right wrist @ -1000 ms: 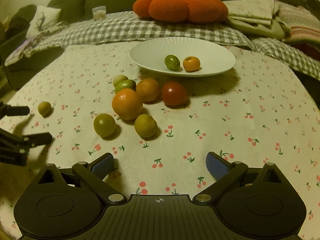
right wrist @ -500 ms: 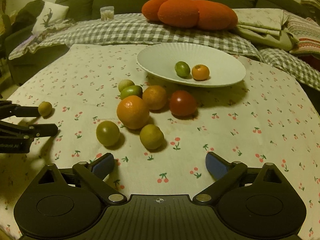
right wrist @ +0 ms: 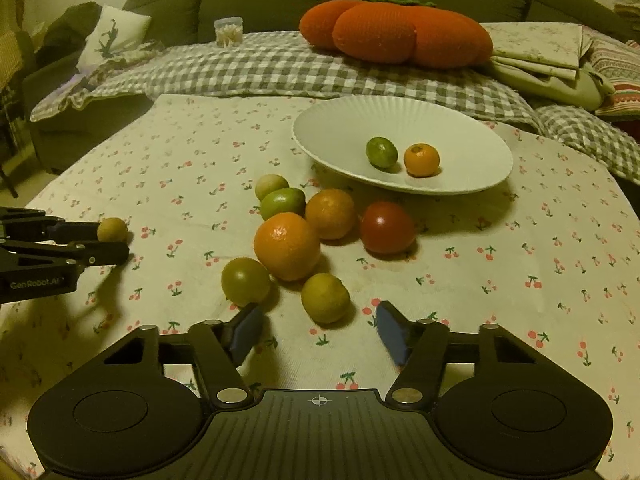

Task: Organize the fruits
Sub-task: 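Grasp the tan round fruit with the left tool while the right tool grasps a yellow-green fruit, then carry both fruits to the white plate and open both tools to release them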

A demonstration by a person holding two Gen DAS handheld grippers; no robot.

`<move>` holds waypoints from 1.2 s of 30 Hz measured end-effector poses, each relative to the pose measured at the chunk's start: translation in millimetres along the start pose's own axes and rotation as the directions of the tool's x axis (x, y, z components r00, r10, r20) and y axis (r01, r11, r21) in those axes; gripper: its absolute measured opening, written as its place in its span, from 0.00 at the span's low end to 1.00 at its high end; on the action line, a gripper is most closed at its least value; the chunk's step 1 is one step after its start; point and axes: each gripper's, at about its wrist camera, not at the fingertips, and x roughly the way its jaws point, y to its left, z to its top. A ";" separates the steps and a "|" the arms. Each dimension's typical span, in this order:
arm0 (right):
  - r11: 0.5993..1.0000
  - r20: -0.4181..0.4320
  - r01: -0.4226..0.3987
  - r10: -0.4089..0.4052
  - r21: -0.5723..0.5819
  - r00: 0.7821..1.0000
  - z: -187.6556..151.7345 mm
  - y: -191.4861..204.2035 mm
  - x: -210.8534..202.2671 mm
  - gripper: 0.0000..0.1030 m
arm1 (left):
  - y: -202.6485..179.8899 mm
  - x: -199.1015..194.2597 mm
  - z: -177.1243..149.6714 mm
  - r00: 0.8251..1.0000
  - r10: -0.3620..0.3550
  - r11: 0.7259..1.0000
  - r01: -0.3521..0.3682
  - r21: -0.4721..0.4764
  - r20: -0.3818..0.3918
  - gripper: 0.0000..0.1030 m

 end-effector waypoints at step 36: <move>0.999 0.017 0.007 -0.008 0.044 1.000 24.3 -12.2 -14.8 0.23 | -17.5 -3.6 31.5 0.998 -0.056 0.998 0.056 -0.031 -0.020 0.22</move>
